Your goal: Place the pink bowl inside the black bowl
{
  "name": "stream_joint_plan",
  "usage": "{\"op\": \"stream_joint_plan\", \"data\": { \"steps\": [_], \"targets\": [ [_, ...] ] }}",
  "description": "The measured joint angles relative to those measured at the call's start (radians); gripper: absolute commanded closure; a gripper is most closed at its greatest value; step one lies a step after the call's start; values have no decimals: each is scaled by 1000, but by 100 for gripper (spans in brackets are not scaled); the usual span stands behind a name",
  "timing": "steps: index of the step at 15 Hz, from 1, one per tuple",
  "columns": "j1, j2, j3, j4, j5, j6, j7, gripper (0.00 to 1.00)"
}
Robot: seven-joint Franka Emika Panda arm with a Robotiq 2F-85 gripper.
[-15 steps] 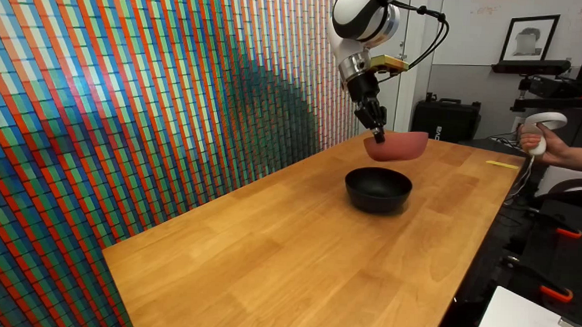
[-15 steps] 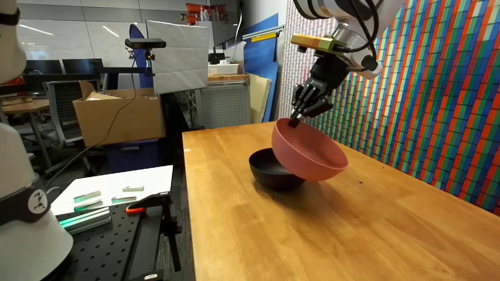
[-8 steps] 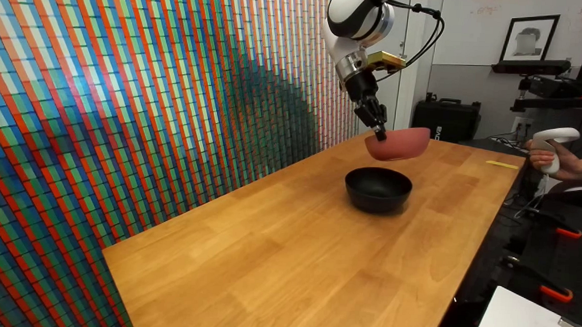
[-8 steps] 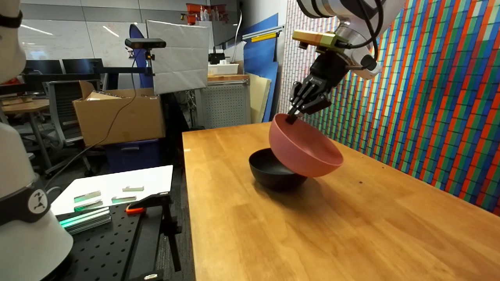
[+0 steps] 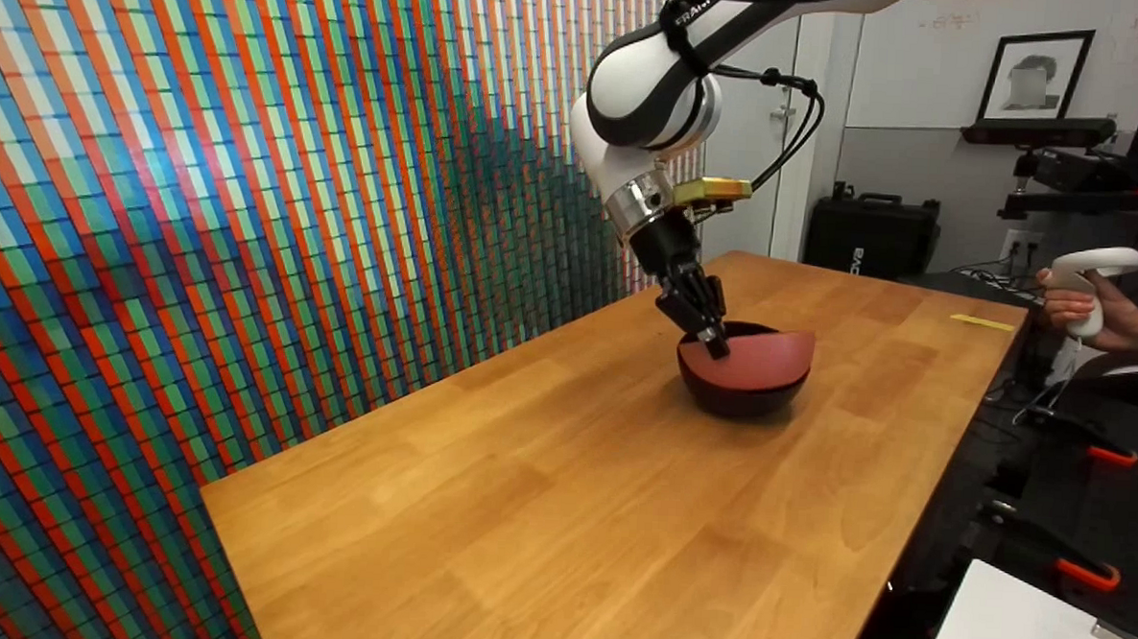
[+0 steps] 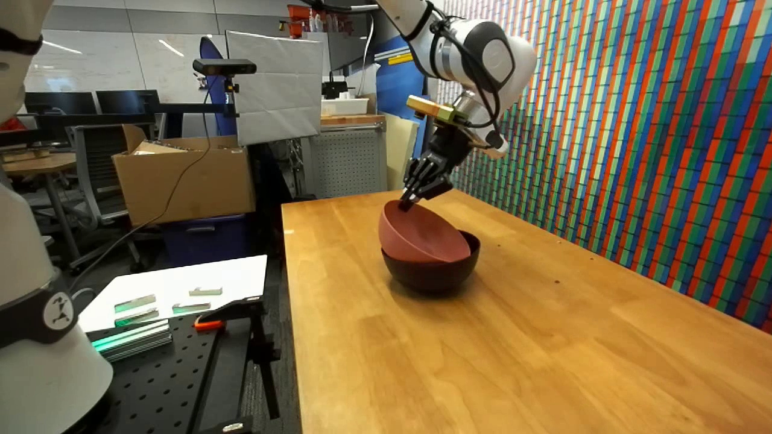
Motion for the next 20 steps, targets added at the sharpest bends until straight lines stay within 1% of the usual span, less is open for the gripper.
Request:
{"op": "stream_joint_plan", "data": {
  "steps": [1, 2, 4, 5, 6, 7, 9, 10, 13, 16, 18, 20],
  "targets": [
    [19, 8, 2, -8, 0, 15, 11, 67],
    [32, 12, 4, -14, -2, 27, 18, 61],
    [47, 15, 4, -28, -11, 47, 27, 46],
    [48, 15, 4, -34, -16, 58, 30, 34],
    [45, 14, -3, -42, -24, 74, 33, 27],
    [39, 14, -9, -47, -31, 85, 34, 18],
    [15, 11, -33, -64, -34, 123, 36, 5],
    [-5, 6, -45, -71, -34, 144, 36, 0],
    [-95, -38, -79, -86, -33, 195, 29, 0],
    [-179, -108, -100, -85, -30, 212, 13, 0],
    [-215, -157, -108, -80, -30, 216, 9, 0],
    [-233, -207, -115, -77, -32, 222, 6, 0]
  ]
}}
